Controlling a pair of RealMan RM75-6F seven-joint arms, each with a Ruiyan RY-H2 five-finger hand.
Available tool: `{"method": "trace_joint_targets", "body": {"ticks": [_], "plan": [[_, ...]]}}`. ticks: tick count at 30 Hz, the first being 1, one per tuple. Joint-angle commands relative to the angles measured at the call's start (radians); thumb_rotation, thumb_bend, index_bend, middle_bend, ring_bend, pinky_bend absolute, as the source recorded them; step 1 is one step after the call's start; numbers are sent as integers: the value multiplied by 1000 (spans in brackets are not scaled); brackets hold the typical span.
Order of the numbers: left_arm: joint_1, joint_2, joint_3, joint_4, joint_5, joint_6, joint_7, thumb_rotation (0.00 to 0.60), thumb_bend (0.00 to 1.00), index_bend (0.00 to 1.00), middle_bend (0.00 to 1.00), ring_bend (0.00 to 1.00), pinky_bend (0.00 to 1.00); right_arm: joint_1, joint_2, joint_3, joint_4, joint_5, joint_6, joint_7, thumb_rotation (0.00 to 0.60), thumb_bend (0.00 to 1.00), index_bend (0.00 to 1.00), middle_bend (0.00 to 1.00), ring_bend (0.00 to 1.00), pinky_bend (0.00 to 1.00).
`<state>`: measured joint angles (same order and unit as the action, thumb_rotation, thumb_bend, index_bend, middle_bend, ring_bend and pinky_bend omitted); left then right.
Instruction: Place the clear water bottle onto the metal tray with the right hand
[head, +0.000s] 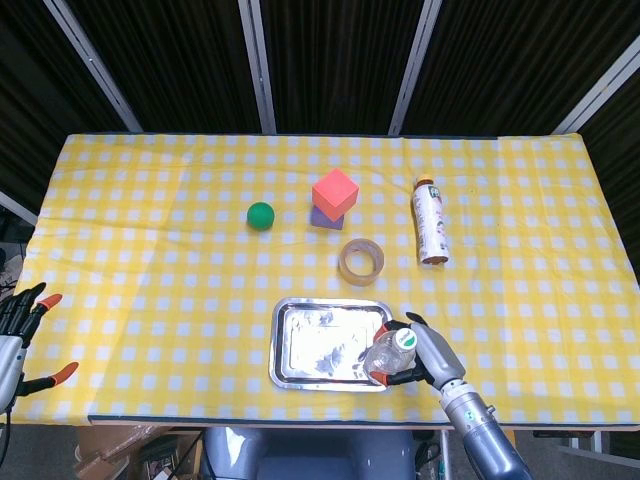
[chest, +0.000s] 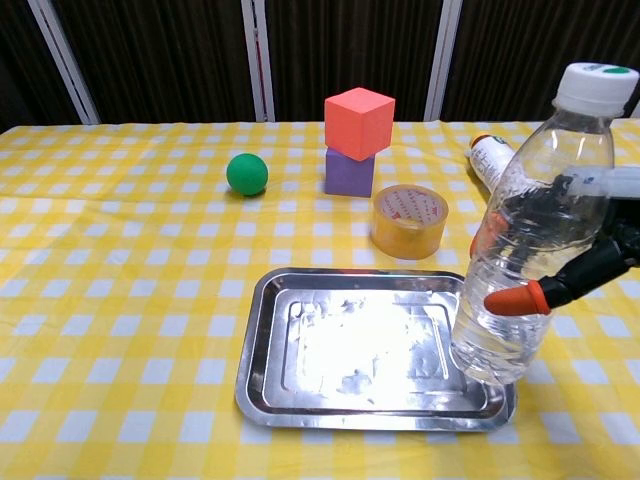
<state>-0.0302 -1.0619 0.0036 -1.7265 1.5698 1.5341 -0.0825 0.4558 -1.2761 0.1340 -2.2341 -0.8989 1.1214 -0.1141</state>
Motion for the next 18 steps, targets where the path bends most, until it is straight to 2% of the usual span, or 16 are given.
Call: {"method": "trace_joint_targets", "body": {"ticks": [1,7,13,18], "plan": [[-2,-3,0,1,-3,-4,5,600,156,126,0,0,0,-27,-4,4,19,-46,17,52,600,868,944,721,395,0],[-3,-7,0,1,-5,-8,15,600,156,126,0,0,0,-81,80,12,77,-91,31,163,600,870,944,722,397,0],[-5,-11,-1,-2,-10,-12,25,600,156,126,0,0,0,-142,231,-3,166,-128,1,287,600,871,944,722,397,0],[-5,-14,0,-5,-8,-14,34,600,156,126,0,0,0,-166,308,0,215,-158,-21,361,600,871,944,721,397,0]]}}
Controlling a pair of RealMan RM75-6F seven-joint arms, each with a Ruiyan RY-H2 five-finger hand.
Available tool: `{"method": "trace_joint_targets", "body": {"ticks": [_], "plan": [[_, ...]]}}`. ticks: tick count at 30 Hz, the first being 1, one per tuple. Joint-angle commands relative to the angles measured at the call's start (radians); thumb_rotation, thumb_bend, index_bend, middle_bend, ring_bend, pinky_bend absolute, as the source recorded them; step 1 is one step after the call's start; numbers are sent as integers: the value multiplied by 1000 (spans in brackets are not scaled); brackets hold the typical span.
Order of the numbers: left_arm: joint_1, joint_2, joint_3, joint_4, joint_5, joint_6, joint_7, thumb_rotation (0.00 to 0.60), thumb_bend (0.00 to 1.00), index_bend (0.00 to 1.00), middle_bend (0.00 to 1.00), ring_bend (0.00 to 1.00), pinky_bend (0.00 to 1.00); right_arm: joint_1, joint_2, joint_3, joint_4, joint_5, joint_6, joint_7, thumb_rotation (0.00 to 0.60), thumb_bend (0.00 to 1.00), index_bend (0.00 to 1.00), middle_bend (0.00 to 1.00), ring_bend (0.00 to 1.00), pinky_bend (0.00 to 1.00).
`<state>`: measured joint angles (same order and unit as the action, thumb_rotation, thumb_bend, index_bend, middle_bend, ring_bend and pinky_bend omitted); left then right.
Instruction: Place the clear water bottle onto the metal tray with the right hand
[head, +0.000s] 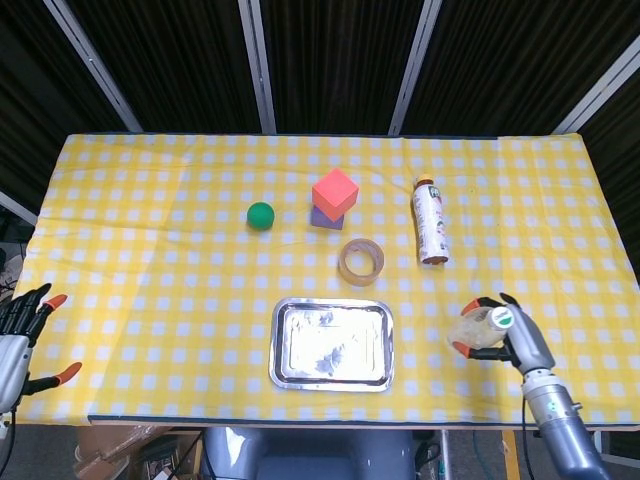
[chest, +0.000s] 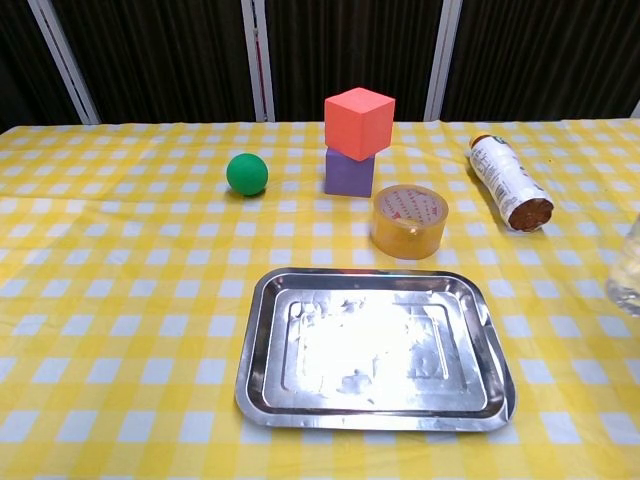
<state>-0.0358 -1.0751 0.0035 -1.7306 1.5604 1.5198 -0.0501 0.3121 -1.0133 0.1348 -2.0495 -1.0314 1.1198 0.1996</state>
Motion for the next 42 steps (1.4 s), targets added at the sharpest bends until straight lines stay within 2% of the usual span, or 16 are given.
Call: {"method": "trace_joint_targets", "body": {"ticks": [1,7,15,23,27,30,32,37,39,42], "plan": [[1,0,0,-3,0,2,1,600,156,126,0,0,0,-24,54,-5,26,-47,-31,57,600,871,944,721,397,0],[5,10,-2,-4,2,13,-21,600,156,126,0,0,0,1,-4,1,-23,-79,-33,11,600,872,944,722,397,0],[8,26,-4,1,3,20,-65,600,156,126,0,0,0,61,-173,28,-121,-42,26,-163,600,872,944,722,397,0],[-1,27,-2,15,-3,-1,-80,600,156,126,0,0,0,164,-420,60,-213,62,130,-452,600,872,944,722,397,0],[-2,27,-4,17,-6,-2,-82,600,156,126,0,0,0,188,-477,64,-232,117,186,-550,600,872,944,721,397,0],[2,29,-4,16,-5,5,-85,600,156,126,0,0,0,175,-455,68,-231,154,209,-548,600,873,944,721,397,0],[4,30,-4,14,-3,9,-87,600,156,126,0,0,0,152,-400,74,-225,184,202,-501,600,872,944,721,397,0],[2,26,-3,10,-4,5,-74,600,156,126,0,0,0,77,-204,69,-181,169,157,-369,600,873,944,722,397,0],[-3,19,-1,9,-7,-8,-55,600,156,126,0,0,0,7,-67,50,-149,129,129,-248,600,873,944,721,397,0],[-3,14,-2,5,-10,-8,-43,600,156,127,0,0,0,-30,25,33,-117,53,57,-120,600,873,944,722,397,0]]}}
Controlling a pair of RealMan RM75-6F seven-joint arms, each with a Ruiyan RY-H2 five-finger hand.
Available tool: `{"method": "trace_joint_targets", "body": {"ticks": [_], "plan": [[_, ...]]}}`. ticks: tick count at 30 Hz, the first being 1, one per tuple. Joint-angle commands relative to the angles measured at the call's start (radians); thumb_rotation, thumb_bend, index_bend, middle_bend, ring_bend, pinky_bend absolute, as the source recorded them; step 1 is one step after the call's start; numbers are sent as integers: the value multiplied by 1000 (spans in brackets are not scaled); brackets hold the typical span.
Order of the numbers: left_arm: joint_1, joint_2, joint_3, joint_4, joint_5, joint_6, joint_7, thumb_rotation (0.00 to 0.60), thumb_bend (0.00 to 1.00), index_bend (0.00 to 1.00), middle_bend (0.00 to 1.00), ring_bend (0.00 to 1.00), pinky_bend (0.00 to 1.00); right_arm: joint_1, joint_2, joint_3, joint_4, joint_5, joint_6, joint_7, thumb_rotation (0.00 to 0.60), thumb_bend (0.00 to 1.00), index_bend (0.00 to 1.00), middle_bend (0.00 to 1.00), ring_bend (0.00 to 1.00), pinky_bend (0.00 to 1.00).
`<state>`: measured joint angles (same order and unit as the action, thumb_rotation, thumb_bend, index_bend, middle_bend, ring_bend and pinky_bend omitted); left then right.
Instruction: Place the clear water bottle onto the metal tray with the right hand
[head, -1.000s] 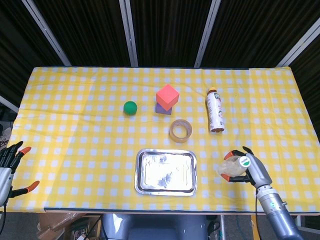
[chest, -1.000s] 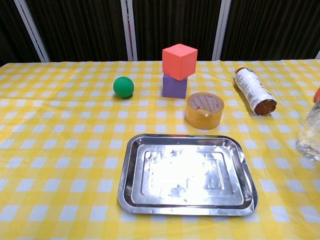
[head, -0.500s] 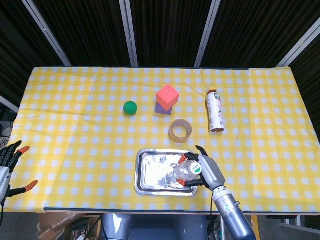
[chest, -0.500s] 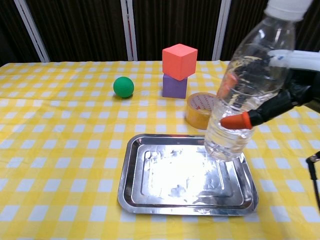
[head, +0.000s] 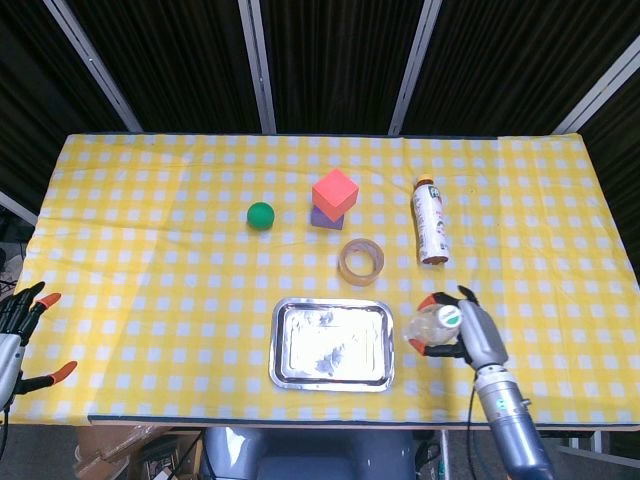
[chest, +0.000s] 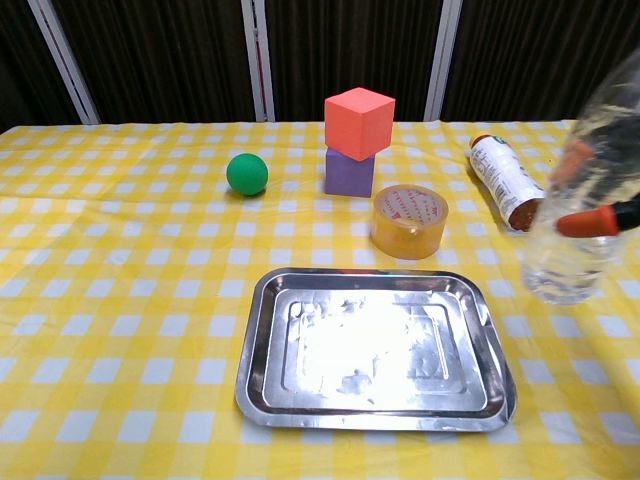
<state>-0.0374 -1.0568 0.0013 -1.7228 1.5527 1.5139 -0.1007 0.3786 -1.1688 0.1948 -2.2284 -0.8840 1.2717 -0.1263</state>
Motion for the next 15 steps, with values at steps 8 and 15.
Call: {"method": "trace_joint_targets", "body": {"ticks": [8,15], "plan": [[0,-6,1,-8,0,0,17,600,156,126,0,0,0,-102,208,-46,91,-186,-174,297,600,873,944,722,397,0],[1,1,-2,-4,-1,4,-4,600,156,126,0,0,0,-42,28,-59,61,-177,-173,164,600,872,944,721,397,0]]}}
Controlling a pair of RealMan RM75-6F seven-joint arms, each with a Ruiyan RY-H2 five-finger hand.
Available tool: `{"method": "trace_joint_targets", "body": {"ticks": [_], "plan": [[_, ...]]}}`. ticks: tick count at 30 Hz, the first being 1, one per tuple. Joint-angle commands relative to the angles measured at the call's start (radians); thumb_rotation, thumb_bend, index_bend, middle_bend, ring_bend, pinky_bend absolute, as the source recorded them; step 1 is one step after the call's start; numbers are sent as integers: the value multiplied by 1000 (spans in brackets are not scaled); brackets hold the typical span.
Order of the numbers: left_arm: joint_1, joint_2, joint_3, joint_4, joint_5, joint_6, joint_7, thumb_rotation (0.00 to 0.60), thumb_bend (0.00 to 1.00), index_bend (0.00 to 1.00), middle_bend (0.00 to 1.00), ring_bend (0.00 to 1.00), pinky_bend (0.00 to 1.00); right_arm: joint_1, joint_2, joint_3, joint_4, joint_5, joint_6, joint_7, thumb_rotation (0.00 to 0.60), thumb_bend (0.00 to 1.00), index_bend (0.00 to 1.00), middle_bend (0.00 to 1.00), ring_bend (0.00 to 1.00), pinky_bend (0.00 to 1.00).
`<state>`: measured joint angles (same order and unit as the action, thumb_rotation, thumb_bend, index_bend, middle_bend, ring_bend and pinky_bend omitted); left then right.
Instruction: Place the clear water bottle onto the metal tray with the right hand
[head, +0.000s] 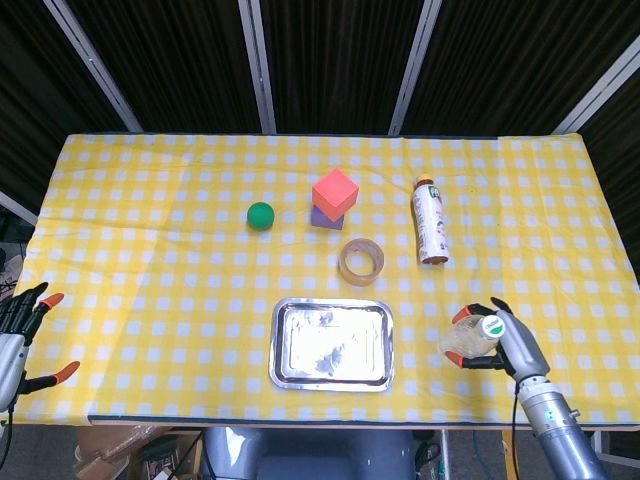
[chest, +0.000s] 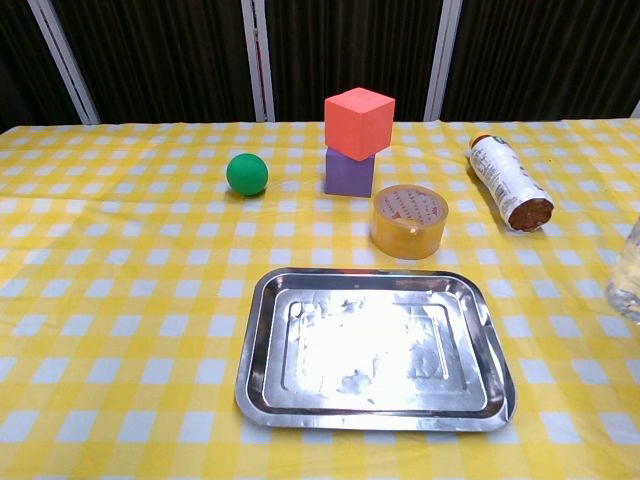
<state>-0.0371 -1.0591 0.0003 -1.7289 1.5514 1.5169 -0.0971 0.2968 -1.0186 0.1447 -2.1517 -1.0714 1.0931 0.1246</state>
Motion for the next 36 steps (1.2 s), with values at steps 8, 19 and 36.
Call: {"method": "trace_joint_targets", "body": {"ticks": [8,19,36], "plan": [[-3,8,-1,11,-1,-5,-30,600,155,126,0,0,0,142,-385,17,-17,128,61,-295,600,873,944,721,398,0],[-7,8,1,14,0,-13,-33,600,156,127,0,0,0,214,-607,60,65,217,144,-410,600,873,944,721,398,0],[-11,8,0,17,-6,-20,-38,600,156,126,0,0,0,177,-656,37,199,163,145,-312,600,873,943,722,398,0]]}}
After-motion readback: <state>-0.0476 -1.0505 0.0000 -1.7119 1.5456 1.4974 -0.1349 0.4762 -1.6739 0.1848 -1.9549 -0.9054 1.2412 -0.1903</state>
